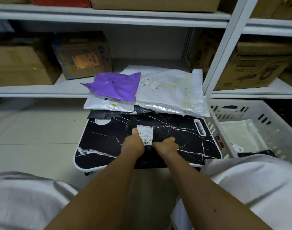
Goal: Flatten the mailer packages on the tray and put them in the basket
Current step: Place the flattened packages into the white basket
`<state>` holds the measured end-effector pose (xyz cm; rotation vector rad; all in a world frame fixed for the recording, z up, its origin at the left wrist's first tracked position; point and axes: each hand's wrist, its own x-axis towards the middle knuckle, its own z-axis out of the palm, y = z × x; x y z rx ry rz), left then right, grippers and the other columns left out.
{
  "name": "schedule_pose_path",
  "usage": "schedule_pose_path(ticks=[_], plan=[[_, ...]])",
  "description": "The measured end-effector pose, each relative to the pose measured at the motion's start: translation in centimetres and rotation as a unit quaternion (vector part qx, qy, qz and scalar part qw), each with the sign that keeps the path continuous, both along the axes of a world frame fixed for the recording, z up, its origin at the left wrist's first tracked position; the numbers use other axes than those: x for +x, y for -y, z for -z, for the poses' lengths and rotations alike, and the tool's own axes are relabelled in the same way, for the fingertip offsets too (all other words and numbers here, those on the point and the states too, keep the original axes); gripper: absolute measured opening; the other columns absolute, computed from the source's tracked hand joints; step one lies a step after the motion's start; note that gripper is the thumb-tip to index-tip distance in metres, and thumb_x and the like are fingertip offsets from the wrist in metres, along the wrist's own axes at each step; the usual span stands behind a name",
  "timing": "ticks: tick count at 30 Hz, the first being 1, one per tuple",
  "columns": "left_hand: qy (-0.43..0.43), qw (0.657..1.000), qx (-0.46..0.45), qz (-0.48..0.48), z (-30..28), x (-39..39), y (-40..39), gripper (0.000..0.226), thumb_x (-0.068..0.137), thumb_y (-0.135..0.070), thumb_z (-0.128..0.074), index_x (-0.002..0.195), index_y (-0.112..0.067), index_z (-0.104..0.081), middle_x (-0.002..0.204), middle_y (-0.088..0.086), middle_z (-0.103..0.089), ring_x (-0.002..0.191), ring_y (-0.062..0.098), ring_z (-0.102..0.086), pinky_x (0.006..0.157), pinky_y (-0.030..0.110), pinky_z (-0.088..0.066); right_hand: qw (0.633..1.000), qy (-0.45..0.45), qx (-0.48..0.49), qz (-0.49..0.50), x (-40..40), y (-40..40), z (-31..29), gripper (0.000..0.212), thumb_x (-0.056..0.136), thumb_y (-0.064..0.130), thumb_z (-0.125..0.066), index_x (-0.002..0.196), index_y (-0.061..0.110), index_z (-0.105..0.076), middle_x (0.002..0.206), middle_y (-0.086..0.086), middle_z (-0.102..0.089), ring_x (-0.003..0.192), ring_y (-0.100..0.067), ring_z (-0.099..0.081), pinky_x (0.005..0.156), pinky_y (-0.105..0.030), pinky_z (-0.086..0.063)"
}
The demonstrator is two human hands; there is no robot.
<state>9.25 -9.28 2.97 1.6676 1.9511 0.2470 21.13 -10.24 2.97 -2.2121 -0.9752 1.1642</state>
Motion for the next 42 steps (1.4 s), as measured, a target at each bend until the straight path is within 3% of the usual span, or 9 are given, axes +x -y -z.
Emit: schedule_pose_path(ticks=[7,17,20,24,28,32,35,38,42], plan=[[-0.024,1.0,0.013,0.015,-4.1,1.8,-0.2,0.041,0.092,-0.023,-0.056,0.124,-0.003,-0.04,0.127,0.022,-0.048,0.114,0.036,-0.052,0.091,0.041,-0.043,0.994,0.029,0.075,-0.068,1.7,-0.4,-4.0,0.07,0.089,0.019,-0.055,0.15,0.022,-0.021,0.129,-0.012,-0.057,0.118,-0.032,-0.053,0.09,-0.033,-0.043],[-0.05,0.992,0.084,0.076,-9.9,7.5,-0.9,0.034,0.092,-0.01,-0.046,0.124,0.003,-0.049,0.128,0.022,-0.049,0.113,0.037,-0.053,0.092,0.041,-0.044,0.982,0.079,0.162,-0.047,7.7,-1.4,-9.9,0.044,0.089,0.002,-0.041,0.127,0.024,-0.039,0.109,-0.009,-0.057,0.091,-0.028,-0.053,0.074,-0.032,-0.043],[-0.053,0.986,0.131,0.084,-11.4,10.0,-1.5,0.036,0.092,-0.008,-0.047,0.127,0.002,-0.045,0.131,0.02,-0.043,0.116,0.037,-0.05,0.095,0.041,-0.042,0.979,0.09,0.183,-0.018,10.7,-1.8,-12.2,0.037,0.09,0.003,-0.041,0.122,0.022,-0.041,0.107,-0.008,-0.054,0.092,-0.029,-0.051,0.077,-0.033,-0.041],[-0.044,0.979,0.176,0.096,-12.8,13.6,-2.6,0.032,0.091,-0.008,-0.053,0.122,-0.006,-0.046,0.127,0.015,-0.04,0.106,0.036,-0.053,0.086,0.039,-0.042,0.975,0.114,0.192,0.013,15.4,-2.3,-14.4,0.036,0.092,0.005,-0.041,0.124,0.021,-0.04,0.104,-0.007,-0.048,0.096,-0.031,-0.05,0.082,-0.035,-0.041],[-0.024,0.976,0.179,0.12,-13.0,17.2,-3.0,0.032,0.089,-0.002,-0.049,0.12,-0.005,-0.044,0.123,0.017,-0.037,0.091,0.034,-0.05,0.081,0.038,-0.041,0.975,0.098,0.188,0.071,20.1,-2.4,-13.7,0.035,0.093,0.008,-0.043,0.127,0.018,-0.041,0.113,-0.01,-0.054,0.1,-0.03,-0.05,0.083,-0.034,-0.04],[-0.015,0.97,0.182,0.162,-11.8,21.0,-3.9,0.034,0.089,-0.001,-0.048,0.123,-0.005,-0.044,0.124,0.017,-0.037,0.096,0.035,-0.052,0.083,0.036,-0.041,0.969,0.049,0.177,0.164,24.3,-2.5,-10.9,0.028,0.093,0.008,-0.043,0.119,0.019,-0.041,0.121,-0.014,-0.055,0.092,-0.029,-0.048,0.081,-0.034,-0.04],[-0.021,0.967,0.177,0.183,-10.6,23.3,-5.0,0.038,0.088,0.001,-0.051,0.125,-0.005,-0.043,0.124,0.017,-0.037,0.099,0.035,-0.051,0.083,0.037,-0.042,0.957,0.023,0.16,0.242,26.9,-2.2,-8.9,0.034,0.095,0.01,-0.041,0.129,0.017,-0.039,0.12,-0.016,-0.055,0.089,-0.03,-0.048,0.076,-0.034,-0.039],[-0.031,0.965,0.165,0.202,-9.1,25.7,-6.8,0.043,0.086,0.005,-0.054,0.126,-0.006,-0.043,0.125,0.018,-0.037,0.102,0.038,-0.052,0.085,0.039,-0.044,0.93,0.006,0.136,0.341,29.6,-2.1,-6.7,0.046,0.096,0.011,-0.04,0.141,0.015,-0.03,0.124,-0.018,-0.055,0.101,-0.036,-0.055,0.081,-0.039,-0.043],[-0.04,0.957,0.156,0.241,-7.0,28.2,-9.0,0.043,0.085,-0.001,-0.057,0.126,-0.006,-0.043,0.123,0.019,-0.039,0.104,0.038,-0.052,0.086,0.039,-0.045,0.873,-0.024,0.108,0.474,32.7,-2.4,-4.0,0.046,0.1,0.014,-0.035,0.145,0.008,-0.025,0.136,-0.022,-0.047,0.122,-0.038,-0.048,0.098,-0.04,-0.038]])
